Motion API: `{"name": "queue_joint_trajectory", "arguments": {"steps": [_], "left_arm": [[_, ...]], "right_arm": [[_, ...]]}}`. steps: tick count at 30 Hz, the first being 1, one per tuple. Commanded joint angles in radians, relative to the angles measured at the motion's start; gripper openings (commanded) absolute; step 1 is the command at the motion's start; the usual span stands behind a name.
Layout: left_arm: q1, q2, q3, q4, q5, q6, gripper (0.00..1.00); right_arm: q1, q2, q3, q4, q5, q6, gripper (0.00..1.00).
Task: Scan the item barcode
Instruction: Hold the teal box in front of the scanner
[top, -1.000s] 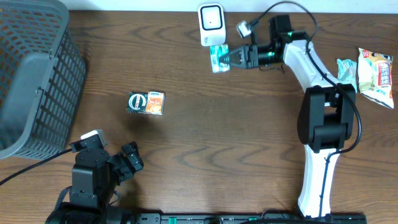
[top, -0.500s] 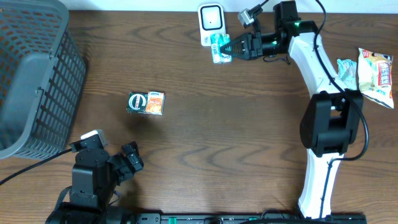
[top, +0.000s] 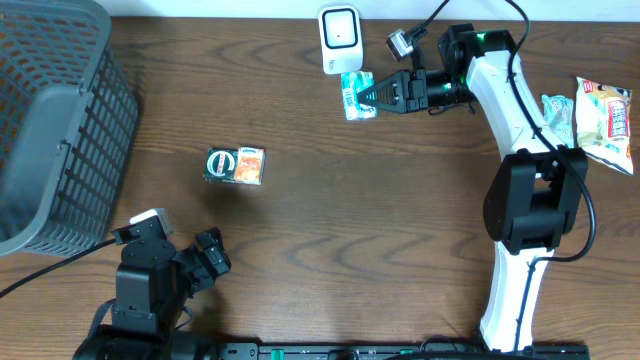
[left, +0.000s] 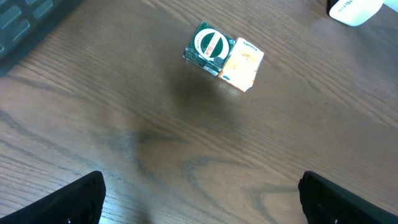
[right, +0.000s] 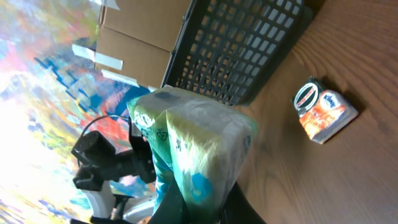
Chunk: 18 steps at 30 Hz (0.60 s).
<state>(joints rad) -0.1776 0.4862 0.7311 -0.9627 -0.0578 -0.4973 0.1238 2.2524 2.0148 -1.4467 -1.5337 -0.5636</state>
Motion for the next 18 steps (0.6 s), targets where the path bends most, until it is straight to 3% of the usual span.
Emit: {"name": "queue_joint_trajectory", "arguments": {"steps": [1, 18], "left_arm": [[0.002, -0.005, 0.002, -0.002, -0.003, 0.002, 0.98], [0.002, -0.005, 0.002, -0.002, -0.003, 0.002, 0.98]], "right_arm": [[0.007, -0.031, 0.013, -0.001, -0.028, -0.07, 0.01], [0.009, -0.031, 0.012, -0.002, -0.006, -0.061, 0.01]]}}
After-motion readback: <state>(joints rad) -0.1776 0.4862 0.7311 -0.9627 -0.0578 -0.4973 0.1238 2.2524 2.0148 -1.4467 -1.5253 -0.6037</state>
